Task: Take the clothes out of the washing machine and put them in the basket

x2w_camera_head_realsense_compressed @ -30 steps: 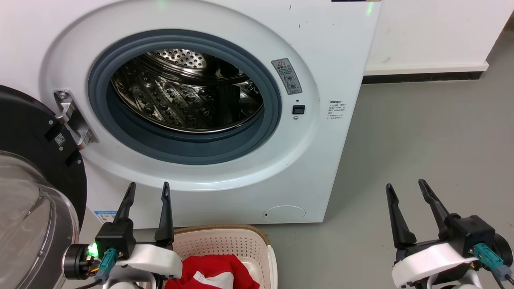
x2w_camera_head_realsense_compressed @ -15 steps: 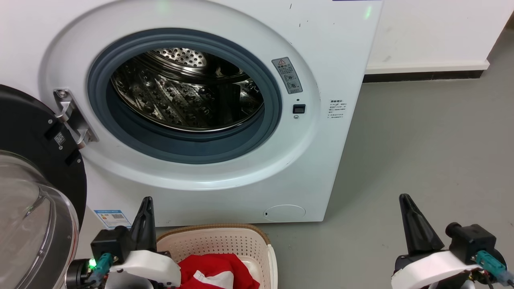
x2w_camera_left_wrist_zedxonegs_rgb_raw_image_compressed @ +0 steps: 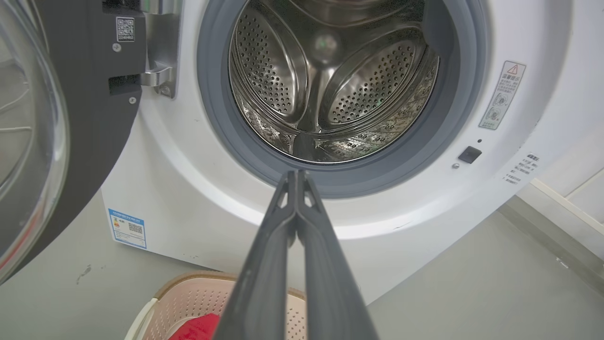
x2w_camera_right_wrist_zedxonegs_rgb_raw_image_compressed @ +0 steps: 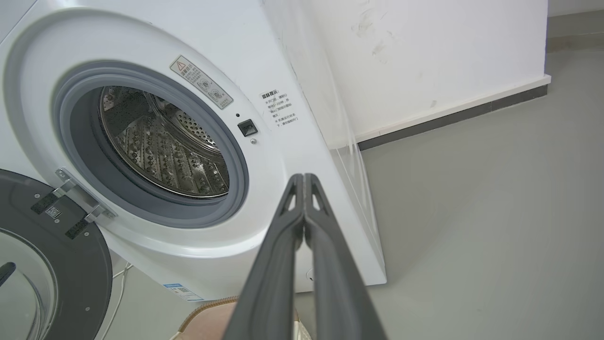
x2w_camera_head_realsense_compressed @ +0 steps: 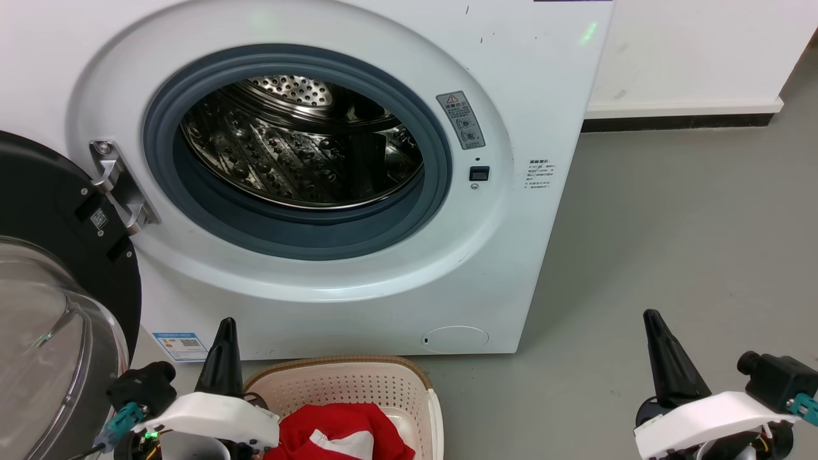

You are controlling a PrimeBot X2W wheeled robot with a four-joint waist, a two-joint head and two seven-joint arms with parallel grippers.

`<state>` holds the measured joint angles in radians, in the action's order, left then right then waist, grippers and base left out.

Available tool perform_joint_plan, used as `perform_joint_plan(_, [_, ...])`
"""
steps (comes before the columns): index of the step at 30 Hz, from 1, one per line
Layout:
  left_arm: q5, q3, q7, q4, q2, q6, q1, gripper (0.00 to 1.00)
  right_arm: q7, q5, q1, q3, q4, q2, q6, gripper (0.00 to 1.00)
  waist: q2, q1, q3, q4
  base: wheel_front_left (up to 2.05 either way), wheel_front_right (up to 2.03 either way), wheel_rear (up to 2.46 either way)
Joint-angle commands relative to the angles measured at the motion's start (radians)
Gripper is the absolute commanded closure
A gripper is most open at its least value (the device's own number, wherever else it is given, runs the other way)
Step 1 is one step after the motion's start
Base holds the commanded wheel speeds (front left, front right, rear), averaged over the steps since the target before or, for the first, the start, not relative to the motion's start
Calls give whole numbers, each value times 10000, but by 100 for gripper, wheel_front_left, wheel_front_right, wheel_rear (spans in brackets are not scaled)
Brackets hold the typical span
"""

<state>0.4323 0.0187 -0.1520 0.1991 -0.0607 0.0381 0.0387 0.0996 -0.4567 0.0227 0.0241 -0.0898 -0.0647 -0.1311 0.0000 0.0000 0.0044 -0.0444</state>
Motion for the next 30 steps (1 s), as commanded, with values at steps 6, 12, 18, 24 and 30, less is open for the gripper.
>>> perform_joint_plan(6, [1338,134,273,-94,-18,139,312,100,-147,-1413,-412,-69,-50,-130,1,100,0,0,0,28,0,0,0])
perform_joint_plan(12, [2297,205,486,-49,-8,211,355,100,-267,-2408,-486,-112,-181,-163,1,100,0,0,-1,53,0,0,0])
perform_joint_plan(18, [3185,279,694,-5,1,278,400,100,-386,-3319,-581,-160,-299,-189,2,100,0,0,-2,78,0,0,0])
perform_joint_plan(24, [4029,349,884,35,11,348,446,100,-503,-4185,-644,-216,-419,-208,2,100,0,0,-2,103,0,0,0])
perform_joint_plan(30, [4814,413,1067,79,20,412,468,100,-621,-4983,-717,-272,-529,-221,2,100,0,0,-3,128,0,0,0])
